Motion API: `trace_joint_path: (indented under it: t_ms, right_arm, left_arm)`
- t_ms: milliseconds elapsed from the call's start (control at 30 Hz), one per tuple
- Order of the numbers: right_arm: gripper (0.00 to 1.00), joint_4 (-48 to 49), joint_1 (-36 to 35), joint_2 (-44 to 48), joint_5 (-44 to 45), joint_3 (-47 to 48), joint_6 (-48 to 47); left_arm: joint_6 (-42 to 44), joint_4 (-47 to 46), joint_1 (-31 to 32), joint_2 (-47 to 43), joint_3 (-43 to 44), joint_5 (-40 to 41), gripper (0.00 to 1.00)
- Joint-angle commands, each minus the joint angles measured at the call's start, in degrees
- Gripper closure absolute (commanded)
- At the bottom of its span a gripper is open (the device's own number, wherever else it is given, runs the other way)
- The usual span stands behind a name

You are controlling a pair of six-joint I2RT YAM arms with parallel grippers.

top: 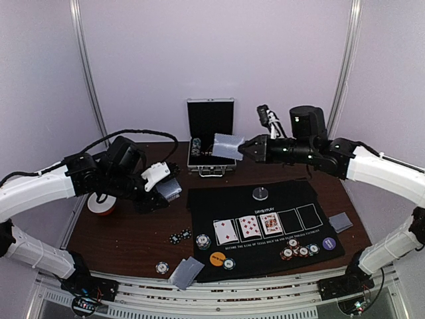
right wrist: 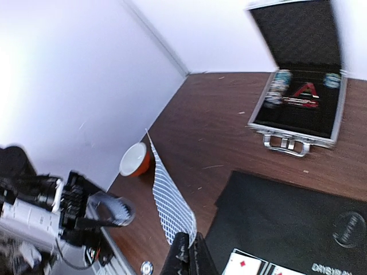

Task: Distribute texas hold em gaming equipment
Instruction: Distribute the poker card in the community card area.

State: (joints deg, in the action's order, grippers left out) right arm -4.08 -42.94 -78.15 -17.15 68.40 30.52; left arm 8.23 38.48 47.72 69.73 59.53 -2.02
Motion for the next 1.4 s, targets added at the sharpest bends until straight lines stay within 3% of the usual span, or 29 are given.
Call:
trace_joint_path:
  t_ms: [0,167,267,433,600,1000,1367]
  right_arm:
    - [1.00,-3.79,6.11,9.48,17.28,-12.03,15.04]
    - [1.00,-1.05,8.37,20.52,27.36,-29.64,28.39]
    - [1.00,-0.01,8.48,24.63,30.66,-39.15,41.78]
    - [1.00,-0.21,8.40,22.75,30.48,-46.08,57.09]
    - [1.00,4.28,7.20,20.60,31.71,-52.03,66.59]
    - [1.00,10.59,-1.62,14.43,36.54,-55.06,82.67]
    - [1.00,13.79,-2.03,13.61,37.48,-56.64,85.09]
  left_arm:
    - [-0.20,-4.01,0.09,-1.14,-0.57,0.51,0.60]
    - [-0.31,-4.04,0.13,-0.67,-0.16,0.51,0.60]
    - [-0.41,-4.58,0.11,-0.66,-0.33,0.07,0.59]
    - [-0.41,-4.64,0.09,-0.20,-0.05,-0.08,0.60]
    - [-0.47,-4.64,0.09,-0.97,-0.59,0.13,0.59]
    - [-0.54,-4.73,0.13,-1.14,-1.11,0.45,0.59]
    - [-0.58,-4.64,0.09,-1.66,-1.52,0.61,0.60]
